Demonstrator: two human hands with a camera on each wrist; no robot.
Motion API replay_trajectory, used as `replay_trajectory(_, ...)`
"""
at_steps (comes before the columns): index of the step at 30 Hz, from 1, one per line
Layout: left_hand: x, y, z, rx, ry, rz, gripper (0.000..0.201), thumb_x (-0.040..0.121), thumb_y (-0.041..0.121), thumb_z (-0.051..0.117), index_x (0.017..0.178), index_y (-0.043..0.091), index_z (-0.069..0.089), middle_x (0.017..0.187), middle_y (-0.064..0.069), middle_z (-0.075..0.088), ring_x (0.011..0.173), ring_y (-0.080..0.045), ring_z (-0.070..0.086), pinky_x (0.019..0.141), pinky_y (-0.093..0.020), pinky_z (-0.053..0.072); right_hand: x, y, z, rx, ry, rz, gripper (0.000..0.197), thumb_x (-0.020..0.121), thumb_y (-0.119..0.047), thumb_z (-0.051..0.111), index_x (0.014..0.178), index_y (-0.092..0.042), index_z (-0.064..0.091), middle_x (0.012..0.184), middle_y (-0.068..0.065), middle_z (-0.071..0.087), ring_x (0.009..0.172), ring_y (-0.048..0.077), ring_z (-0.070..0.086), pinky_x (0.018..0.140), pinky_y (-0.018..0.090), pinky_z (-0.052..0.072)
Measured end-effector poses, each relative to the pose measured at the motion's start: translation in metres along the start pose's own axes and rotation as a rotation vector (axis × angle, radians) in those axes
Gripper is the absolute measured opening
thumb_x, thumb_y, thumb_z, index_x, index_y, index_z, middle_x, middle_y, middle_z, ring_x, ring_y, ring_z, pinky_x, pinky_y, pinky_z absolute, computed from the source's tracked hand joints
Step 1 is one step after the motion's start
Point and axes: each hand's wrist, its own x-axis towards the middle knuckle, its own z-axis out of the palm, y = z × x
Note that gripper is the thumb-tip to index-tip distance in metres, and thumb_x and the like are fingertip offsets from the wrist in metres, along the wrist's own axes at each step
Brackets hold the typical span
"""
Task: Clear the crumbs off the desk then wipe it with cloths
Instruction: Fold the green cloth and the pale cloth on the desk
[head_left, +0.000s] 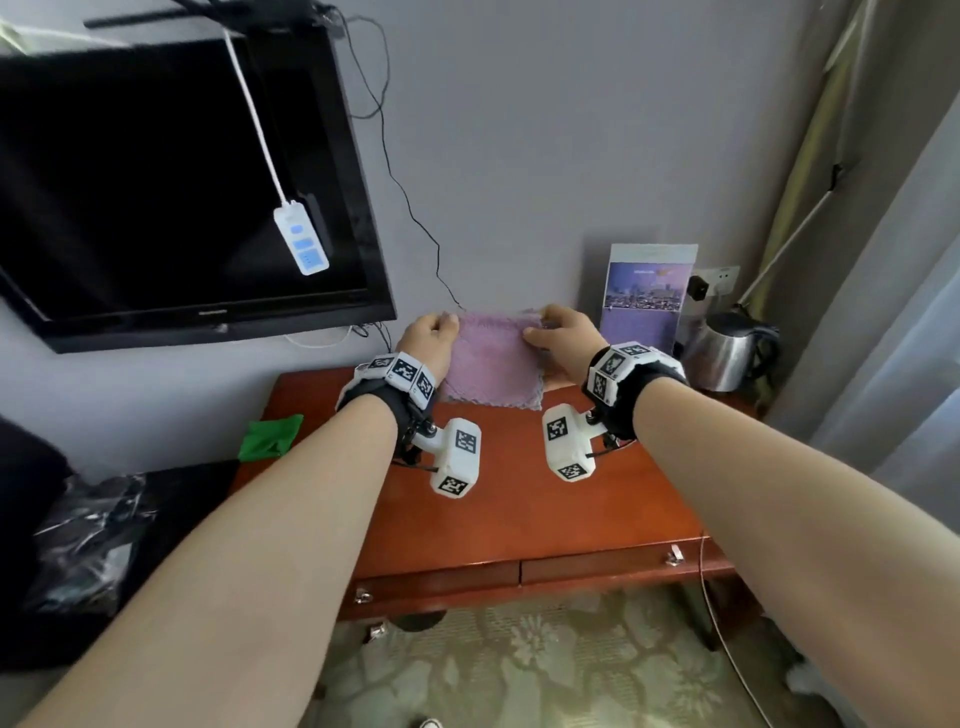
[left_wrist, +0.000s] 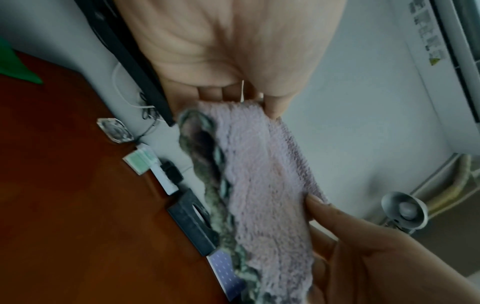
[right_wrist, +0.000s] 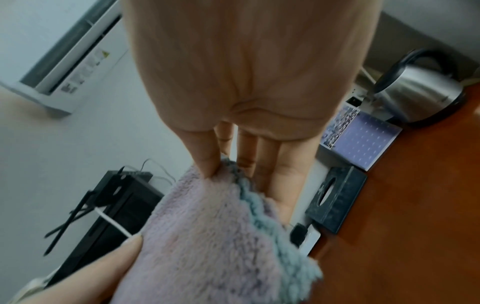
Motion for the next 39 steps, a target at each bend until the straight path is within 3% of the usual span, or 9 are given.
replay_trajectory(2,-0.005,-0.021,-0.022,-0.025,0.024,-0.029,0.035,0.103,0.033,0.044,0.106,0.003,0.063,0.101,-0.016,0.064,0.096,-0.029,0.058,0.09,-0.036,0.044,0.003,-0.003,0.029,-0.027,-0.04,-0.003,0.009,0.095,-0.012,0.06,0.092,-0.02,0.056,0.079,0.008,0.056,0.062,0.023,0.058,0.063,0.054,0.058)
replay_trajectory(8,-0.003,-0.096,-0.103,0.018,0.087,-0.147,0.037,0.104,0.035,0.041,0.122,0.009,0.062,0.112,-0.009,0.063,0.1,-0.024,0.055,0.088,-0.028,0.04,0.015,-0.012,0.139,-0.072,-0.177,0.009,0.012,0.096,-0.015,0.058,0.107,-0.019,0.055,0.088,0.01,0.06,0.067,0.031,0.068,0.056,0.056,0.058)
replay_trajectory(11,0.01,-0.147,-0.144,0.032,0.101,-0.197,0.038,0.104,0.038,0.04,0.115,0.01,0.062,0.11,-0.012,0.064,0.102,-0.029,0.059,0.088,-0.033,0.044,0.028,-0.011,0.203,-0.075,-0.239,0.062,0.01,0.097,-0.017,0.058,0.106,-0.021,0.056,0.095,0.017,0.064,0.082,0.042,0.071,0.06,0.057,0.059)
replay_trajectory(15,0.034,-0.223,-0.19,-0.003,0.076,-0.3,0.045,0.104,0.043,0.036,0.107,0.005,0.06,0.102,-0.021,0.064,0.096,-0.038,0.062,0.089,-0.05,0.053,0.051,0.006,0.292,-0.066,-0.238,0.107,0.012,0.097,-0.014,0.057,0.104,-0.023,0.057,0.104,0.017,0.062,0.078,0.037,0.068,0.048,0.049,0.058)
replay_trajectory(19,0.047,-0.301,-0.225,-0.037,0.037,-0.419,0.05,0.103,0.039,0.041,0.101,-0.005,0.063,0.102,-0.031,0.064,0.095,-0.042,0.063,0.086,-0.05,0.053,0.069,0.039,0.376,-0.073,-0.273,0.193,0.017,0.097,-0.012,0.056,0.109,-0.023,0.057,0.105,0.016,0.063,0.087,0.038,0.068,0.053,0.055,0.058)
replay_trajectory(22,0.056,-0.37,-0.237,-0.067,-0.006,-0.517,0.048,0.081,0.041,0.052,0.09,-0.005,0.062,0.091,-0.031,0.063,0.085,-0.042,0.064,0.084,-0.056,0.051,0.075,0.066,0.424,-0.057,-0.293,0.273,0.016,0.098,-0.011,0.053,0.1,-0.026,0.058,0.094,0.014,0.062,0.074,0.033,0.067,0.05,0.05,0.058)
replay_trajectory(28,0.05,-0.431,-0.249,-0.082,-0.163,-0.662,0.052,0.058,0.026,0.054,0.103,0.002,0.063,0.103,-0.022,0.065,0.097,-0.039,0.064,0.088,-0.055,0.052,0.084,0.109,0.478,-0.084,-0.3,0.435,0.017,0.099,-0.009,0.05,0.1,-0.024,0.056,0.087,0.015,0.062,0.06,0.031,0.067,0.051,0.051,0.059)
replay_trajectory(33,0.049,-0.458,-0.246,-0.058,-0.181,-0.746,0.032,0.082,0.006,0.063,0.114,0.004,0.061,0.107,-0.016,0.064,0.102,-0.035,0.062,0.091,-0.045,0.051,0.099,0.137,0.498,-0.063,-0.34,0.545,0.026,0.096,-0.003,0.051,0.114,-0.02,0.055,0.091,0.016,0.067,0.065,0.031,0.07,0.058,0.05,0.06)
replay_trajectory(39,0.067,-0.485,-0.236,-0.091,-0.173,-0.777,0.039,0.088,0.001,0.055,0.127,0.009,0.058,0.111,-0.011,0.06,0.102,-0.028,0.057,0.095,-0.043,0.05,0.128,0.171,0.52,0.015,-0.367,0.666,0.048,0.086,0.011,0.047,0.119,-0.023,0.056,0.097,0.017,0.064,0.073,0.031,0.067,0.062,0.05,0.059)
